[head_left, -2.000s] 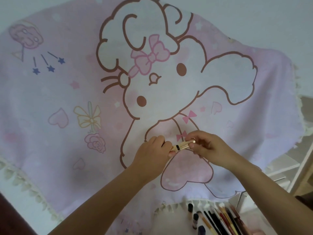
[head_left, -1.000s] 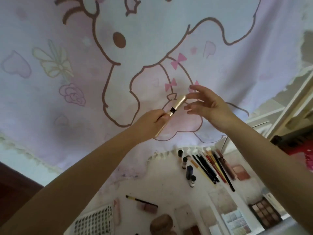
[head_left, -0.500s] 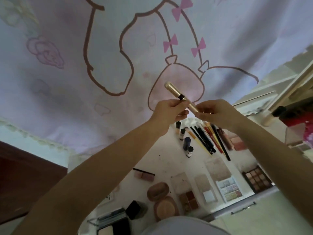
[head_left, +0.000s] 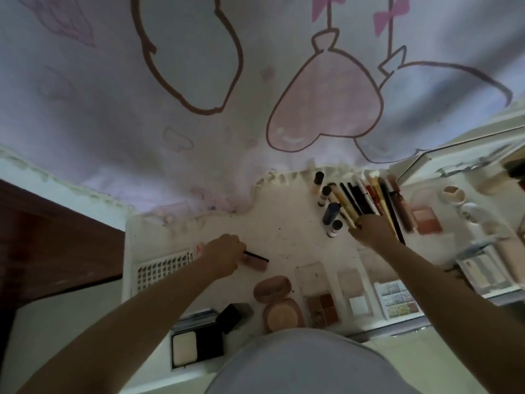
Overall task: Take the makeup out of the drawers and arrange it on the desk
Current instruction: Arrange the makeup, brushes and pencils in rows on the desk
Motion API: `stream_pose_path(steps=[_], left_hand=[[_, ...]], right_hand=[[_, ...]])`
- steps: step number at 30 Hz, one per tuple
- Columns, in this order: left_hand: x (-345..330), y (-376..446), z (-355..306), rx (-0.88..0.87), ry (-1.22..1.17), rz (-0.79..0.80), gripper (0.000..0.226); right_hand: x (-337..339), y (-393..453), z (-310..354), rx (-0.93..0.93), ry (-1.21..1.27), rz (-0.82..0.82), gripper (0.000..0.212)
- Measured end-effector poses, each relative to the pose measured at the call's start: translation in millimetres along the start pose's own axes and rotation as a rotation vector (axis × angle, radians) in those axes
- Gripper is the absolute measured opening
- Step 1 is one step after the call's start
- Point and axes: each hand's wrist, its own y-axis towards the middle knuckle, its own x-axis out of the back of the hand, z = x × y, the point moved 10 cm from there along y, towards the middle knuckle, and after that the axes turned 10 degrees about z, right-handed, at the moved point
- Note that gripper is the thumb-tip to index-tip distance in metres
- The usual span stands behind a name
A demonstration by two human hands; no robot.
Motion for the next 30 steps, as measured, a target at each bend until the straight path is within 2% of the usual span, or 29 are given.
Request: stream_pose_path(steps=[3,6,8,11,12,13,14,15,17,19,20,21,23,25,28,30], left_hand=[[-13.4,5.2,1.9,0.027,0.089,-0.009,0.034],[-14.7,3.5,1.3,0.005,0.032,-0.073,0.029],[-12.1,2.3,0.0,-0.060,-0.040,-0.085,0.030],[8.5,-10.7,-3.5,-0.236,-0.425,-0.201,0.051],[21.2,-19.5,-3.0,-0.278,-0.581,-0.267,0.046],[31.8,-26.9,-0.7,-0.297,-0.769,-0.319,0.030],[39.0,-31.6,1.7,-0.314,-0.977,-0.342,0.020],[44.7,-35.6,0.4,-0.350,-1.222,-0.338,0.020],[49.5,-37.7,-7.9,-0.450,-1.760,-0.240,0.023],[54.3,-40.9,-15.6,-0.504,-2.086,-0.149,0.027],[53.6,-41.0,-16.6,-0.463,-2.083,-0.133,0.027],[53.0,-43.4,-17.4,-0.400,-1.979,-0.123,0.023],[54.8,-47.7,-21.9,-0.301,-1.619,-0.102,0.009],[54.3,-52.0,-27.2,-0.244,-1.285,-0.081,0.015],[60.8,-63.4,-43.3,-0.286,-0.945,-0.082,0.023],[72.5,-76.4,-50.3,-0.363,-0.888,-0.206,0.026]], right_hand=[[-0.6,6.6,-2.1,-0.013,0.048,-0.083,0.020],[3.8,4.9,-9.5,-0.028,0.134,-0.174,0.028],[18.9,-3.9,-10.0,0.014,0.185,-0.267,0.023],[57.9,-34.9,3.1,0.126,0.251,-0.459,0.016],[70.3,-47.5,13.3,0.185,0.261,-0.521,0.018],[79.2,-59.8,27.4,0.257,0.269,-0.551,0.019],[84.8,-70.5,43.7,0.337,0.273,-0.555,0.019],[86.7,-79.5,59.0,0.408,0.286,-0.538,0.017],[87.0,-89.8,81.9,0.498,0.360,-0.465,0.014],[83.5,-91.5,97.1,0.533,0.474,-0.349,0.015],[82.2,-91.3,102.8,0.529,0.520,-0.299,0.015],[82.1,-91.3,108.5,0.522,0.547,-0.263,0.016],[81.5,-89.9,121.0,0.507,0.545,-0.200,0.019],[71.0,-88.2,137.1,0.493,0.508,-0.065,0.027],[46.3,-87.8,152.3,0.445,0.498,0.151,0.038],[35.8,-87.4,150.6,0.376,0.460,0.208,0.047]])
